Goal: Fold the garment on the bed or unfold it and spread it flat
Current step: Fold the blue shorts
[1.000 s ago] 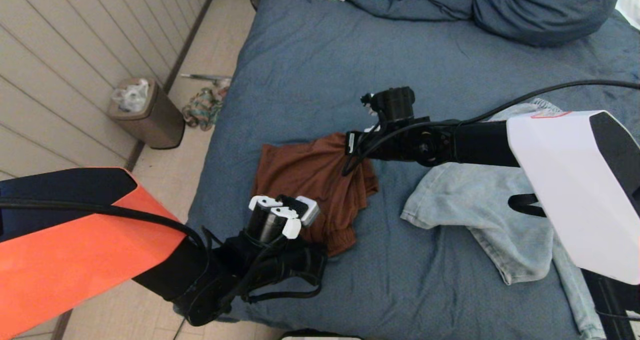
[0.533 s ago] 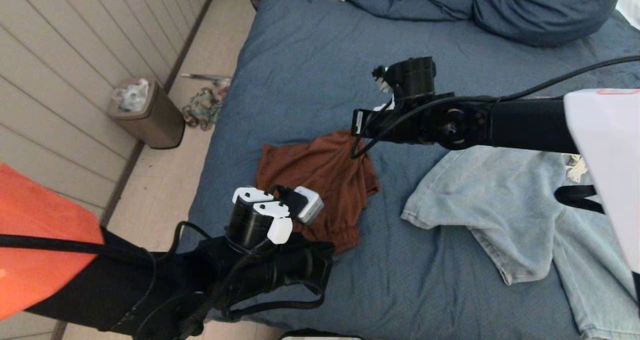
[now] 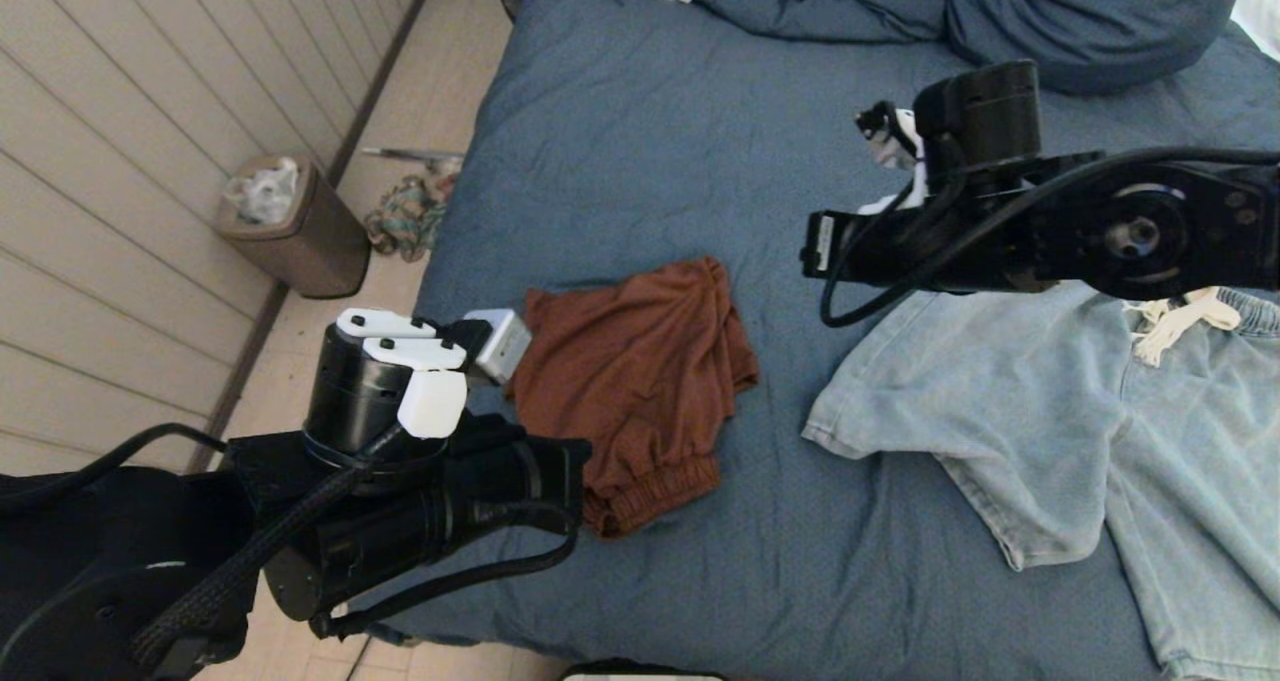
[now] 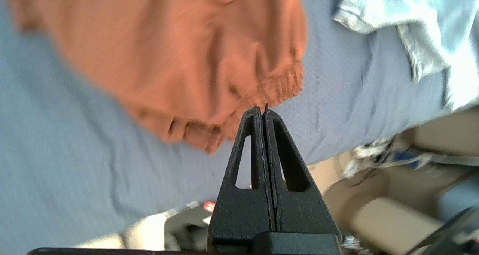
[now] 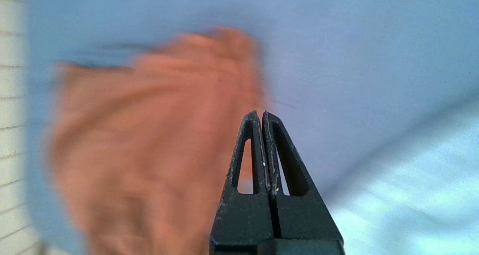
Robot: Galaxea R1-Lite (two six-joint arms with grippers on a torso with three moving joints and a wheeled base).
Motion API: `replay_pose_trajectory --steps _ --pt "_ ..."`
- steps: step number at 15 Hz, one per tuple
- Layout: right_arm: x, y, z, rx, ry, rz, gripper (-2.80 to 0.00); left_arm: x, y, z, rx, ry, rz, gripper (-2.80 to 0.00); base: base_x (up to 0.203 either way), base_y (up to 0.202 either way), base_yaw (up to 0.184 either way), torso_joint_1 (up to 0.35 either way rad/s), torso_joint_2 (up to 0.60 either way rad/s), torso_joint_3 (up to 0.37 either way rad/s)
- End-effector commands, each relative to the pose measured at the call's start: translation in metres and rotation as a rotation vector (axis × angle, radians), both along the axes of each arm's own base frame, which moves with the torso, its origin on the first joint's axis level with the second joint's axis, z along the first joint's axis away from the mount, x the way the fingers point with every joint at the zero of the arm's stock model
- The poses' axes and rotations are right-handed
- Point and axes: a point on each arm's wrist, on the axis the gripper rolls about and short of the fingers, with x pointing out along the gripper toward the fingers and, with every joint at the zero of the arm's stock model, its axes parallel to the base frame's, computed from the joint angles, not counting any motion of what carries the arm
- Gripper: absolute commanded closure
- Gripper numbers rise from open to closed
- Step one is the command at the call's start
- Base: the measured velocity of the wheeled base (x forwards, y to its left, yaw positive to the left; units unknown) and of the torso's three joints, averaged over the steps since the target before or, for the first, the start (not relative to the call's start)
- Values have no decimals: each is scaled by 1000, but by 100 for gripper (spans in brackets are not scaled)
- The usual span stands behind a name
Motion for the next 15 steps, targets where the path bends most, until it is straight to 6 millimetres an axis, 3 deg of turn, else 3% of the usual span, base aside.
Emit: replay_pose_trajectory --steps 1,2,4,7,10,12,13,15 --pt "-8 -41 3 -11 4 -115 0 0 4 -1 -20 21 24 0 0 0 0 0 0 0" --pt "-3 -48 0 -27 12 -141 -280 -1 5 -4 -16 23 23 0 0 0 0 0 0 0" --pt "1 -46 -1 -62 7 -130 -280 -5 8 -8 -12 40 14 0 0 0 0 0 0 0" --pt "-11 -35 -1 -118 -3 -67 -280 -4 8 -16 -16 71 9 0 0 0 0 0 0 0" --pt "-51 -37 17 -140 -69 68 -280 -6 8 -22 -29 104 -46 0 0 0 0 0 0 0" --pt "-85 -36 33 -48 -119 337 -280 -5 7 -26 -19 117 -50 0 0 0 0 0 0 0" --pt "-95 -37 35 -10 -121 455 -280 -5 6 -28 -14 125 -50 0 0 0 0 0 0 0" --pt "-88 -51 31 -10 -98 431 -280 -2 5 -33 -3 136 -48 0 0 0 0 0 0 0"
